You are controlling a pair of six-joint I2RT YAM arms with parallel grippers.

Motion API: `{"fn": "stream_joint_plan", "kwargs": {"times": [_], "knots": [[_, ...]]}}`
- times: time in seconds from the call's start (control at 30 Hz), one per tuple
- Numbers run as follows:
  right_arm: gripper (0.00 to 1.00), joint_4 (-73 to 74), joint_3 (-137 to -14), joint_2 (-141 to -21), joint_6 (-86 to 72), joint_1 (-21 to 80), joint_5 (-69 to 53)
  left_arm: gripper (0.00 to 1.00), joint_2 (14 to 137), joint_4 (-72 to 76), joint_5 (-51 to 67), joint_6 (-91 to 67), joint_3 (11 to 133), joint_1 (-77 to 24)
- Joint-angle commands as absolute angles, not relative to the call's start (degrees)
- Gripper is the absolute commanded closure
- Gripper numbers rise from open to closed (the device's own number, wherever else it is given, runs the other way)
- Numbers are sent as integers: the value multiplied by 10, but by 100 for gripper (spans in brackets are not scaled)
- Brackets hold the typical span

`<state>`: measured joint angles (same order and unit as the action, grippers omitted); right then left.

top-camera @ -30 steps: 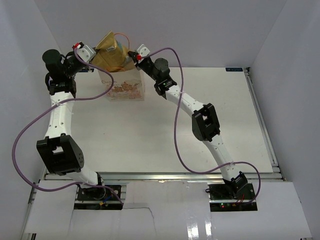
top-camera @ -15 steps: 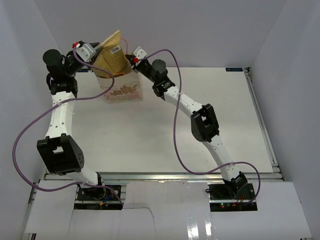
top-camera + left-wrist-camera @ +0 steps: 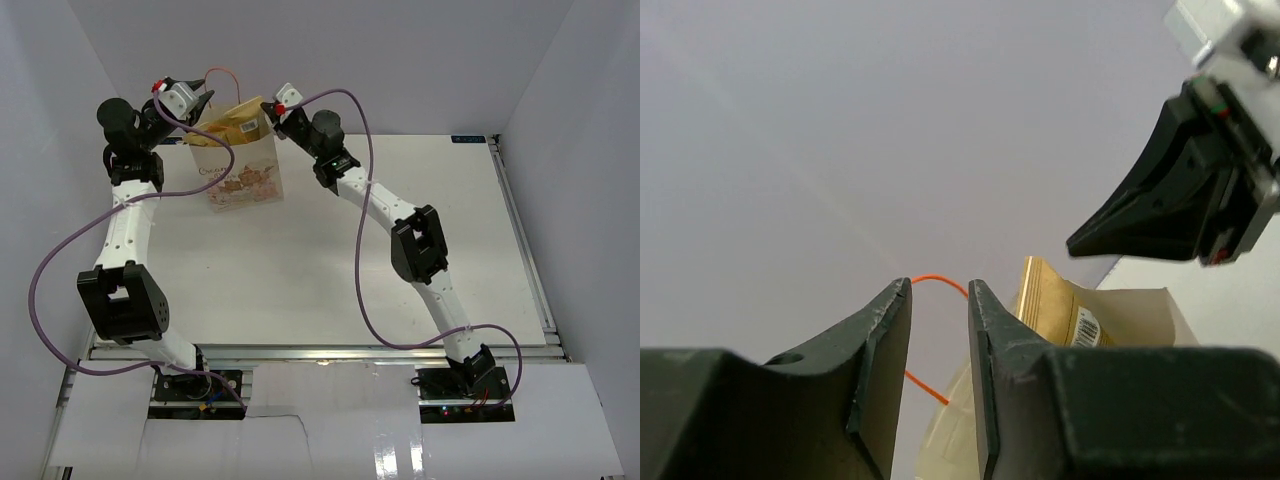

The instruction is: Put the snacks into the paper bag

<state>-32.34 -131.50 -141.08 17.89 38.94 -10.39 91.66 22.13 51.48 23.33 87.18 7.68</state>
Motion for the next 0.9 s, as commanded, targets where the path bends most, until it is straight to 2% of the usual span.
{"fn": "stream_joint_plan", "kwargs": {"times": [0.0, 0.07, 0.1, 0.13, 0.17, 0.2, 0.23, 0.27, 0.37, 0.53, 0.6, 0.7, 0.87], "knots": [[92, -295, -1316, -1326, 143, 356, -81, 60, 906, 240, 466, 207, 898, 74], [88, -248, -1309, -1285, 131, 330, -94, 57, 894, 239, 449, 176, 896, 74], [72, -179, -1298, -1269, 129, 318, -110, 55, 876, 239, 432, 161, 890, 74], [56, -132, -1294, -1234, 135, 296, -136, 48, 863, 238, 420, 123, 880, 75], [20, -86, -1286, -1216, 138, 283, -191, 44, 848, 238, 404, 98, 854, 74], [3, -37, -1276, -1196, 142, 272, -214, 38, 812, 237, 366, 69, 836, 75], [10, 71, -1247, -1155, 163, 252, -254, 19, 790, 226, 345, 12, 816, 75], [10, 123, -1225, -1131, 177, 244, -266, 2, 768, 212, 325, -21, 776, 75], [10, 265, -1084, -1020, 225, 207, -257, 2, 671, 126, 264, -111, 720, 75], [10, 301, -815, -810, 234, 116, -186, 2, 499, 4, 263, -176, 584, 75], [10, 300, -762, -738, 221, 88, -174, 2, 454, 7, 280, -213, 507, 75], [10, 292, -676, -669, 188, 86, -95, 2, 392, 20, 312, -270, 421, 74], [10, 283, -590, -582, 162, 64, -61, 2, 363, 24, 368, -315, 349, 75]]}}
